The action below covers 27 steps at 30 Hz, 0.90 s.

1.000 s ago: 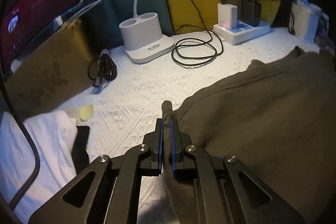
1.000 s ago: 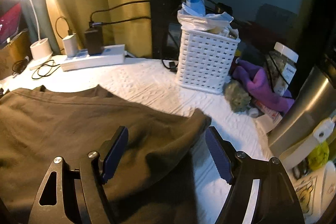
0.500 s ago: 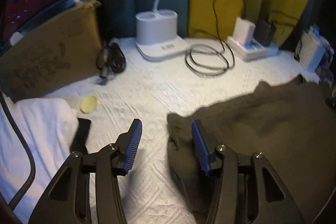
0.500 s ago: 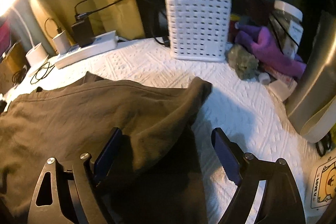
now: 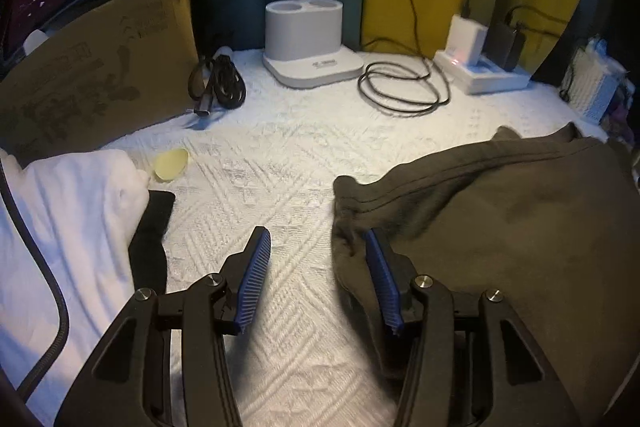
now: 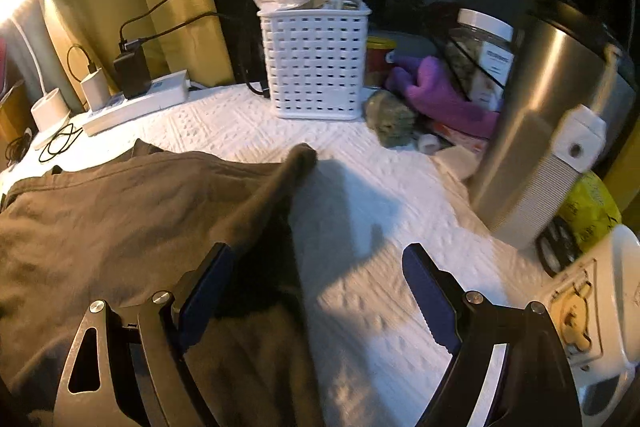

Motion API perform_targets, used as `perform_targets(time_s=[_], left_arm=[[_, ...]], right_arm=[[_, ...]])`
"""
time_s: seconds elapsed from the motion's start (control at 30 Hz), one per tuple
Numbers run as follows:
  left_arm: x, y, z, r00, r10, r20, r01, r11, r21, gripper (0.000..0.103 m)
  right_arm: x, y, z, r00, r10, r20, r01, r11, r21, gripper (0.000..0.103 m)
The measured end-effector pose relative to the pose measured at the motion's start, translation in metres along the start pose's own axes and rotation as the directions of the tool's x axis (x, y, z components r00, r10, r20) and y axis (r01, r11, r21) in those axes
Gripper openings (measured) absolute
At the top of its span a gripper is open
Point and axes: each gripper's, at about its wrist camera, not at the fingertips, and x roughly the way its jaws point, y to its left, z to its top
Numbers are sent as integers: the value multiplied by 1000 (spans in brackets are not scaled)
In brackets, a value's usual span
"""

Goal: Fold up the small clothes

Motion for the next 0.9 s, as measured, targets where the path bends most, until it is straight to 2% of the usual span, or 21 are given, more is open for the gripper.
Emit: perform_targets(time_s=[0.07,0.2,0.3,0.37,0.4,0.47,0.7,0.8,0.9], left_arm=[[-9,-2,-3,999,-38,18,38,999,-2,50],[-24,-7,-13,997,-69,33,69,998,9,50],[-36,-8,-25,995,-94,40,95,995,-15,50],[-42,-10,-33,992,-114,51,115,993,-22,53],[-45,-11,-37,991,-119,54,121,992,-22,59],[-53,-16,-45,990,-130,58,131,991,-15,60],[-82,-35,-79,980,-180,81,180,984,3,60],[-94,-47,-95,981,-165,102,163,986,34,60],[-103,-53,-110,981,-177,85,174,984,39,60]], right_arm=[[-9,-4,-6,1000,12,2,-12,1000,15,87],[-21,-4,-24,999,42,-19,-42,999,-4,87],[-27,0,-38,997,60,-38,-61,998,-14,81],[-33,1,-48,997,63,-46,-63,998,-10,80],[-36,1,-53,997,64,-48,-64,998,-7,80],[-43,-1,-61,997,61,-48,-61,998,1,80],[-82,-4,-89,1000,29,8,-29,999,37,80],[-94,-5,-101,1000,29,13,-29,999,40,80],[-106,-9,-114,999,46,19,-47,998,53,80]])
